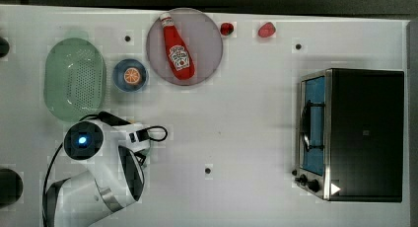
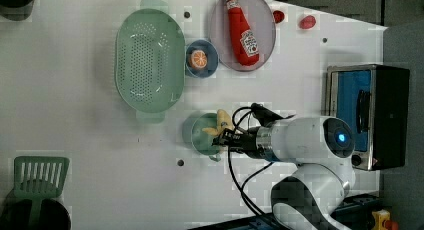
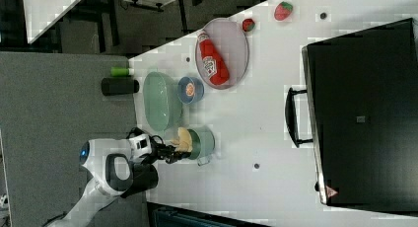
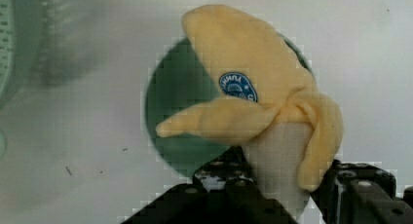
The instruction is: Pick Banana and place it in mug.
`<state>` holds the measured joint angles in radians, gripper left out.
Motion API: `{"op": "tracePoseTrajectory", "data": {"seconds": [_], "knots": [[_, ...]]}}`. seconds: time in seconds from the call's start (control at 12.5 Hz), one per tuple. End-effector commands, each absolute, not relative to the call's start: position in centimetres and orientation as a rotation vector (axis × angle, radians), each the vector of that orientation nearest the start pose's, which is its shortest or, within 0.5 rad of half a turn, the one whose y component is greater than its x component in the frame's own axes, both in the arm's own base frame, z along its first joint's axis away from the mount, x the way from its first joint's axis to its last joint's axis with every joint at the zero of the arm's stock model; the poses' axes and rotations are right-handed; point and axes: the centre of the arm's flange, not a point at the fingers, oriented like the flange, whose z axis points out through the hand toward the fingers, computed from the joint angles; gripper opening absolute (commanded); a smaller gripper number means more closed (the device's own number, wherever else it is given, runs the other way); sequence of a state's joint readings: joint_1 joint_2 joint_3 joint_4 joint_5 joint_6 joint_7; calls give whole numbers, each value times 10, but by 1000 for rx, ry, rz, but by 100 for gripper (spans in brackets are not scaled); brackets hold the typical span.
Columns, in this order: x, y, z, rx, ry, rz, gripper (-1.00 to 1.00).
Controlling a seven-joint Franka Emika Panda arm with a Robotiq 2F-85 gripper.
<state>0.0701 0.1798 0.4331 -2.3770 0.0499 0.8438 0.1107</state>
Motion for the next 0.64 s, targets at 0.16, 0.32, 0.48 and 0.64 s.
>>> {"op": "tracePoseTrajectory", "data": {"seconds": [0.16,0.32,0.48,0.64], "knots": [[444,251,266,-2964,767,123,52],[446,245,276,-2965,781,102,100],[448,246,295,-2956,777,53,100],[459,238,335,-2926,801,-51,100]]}}
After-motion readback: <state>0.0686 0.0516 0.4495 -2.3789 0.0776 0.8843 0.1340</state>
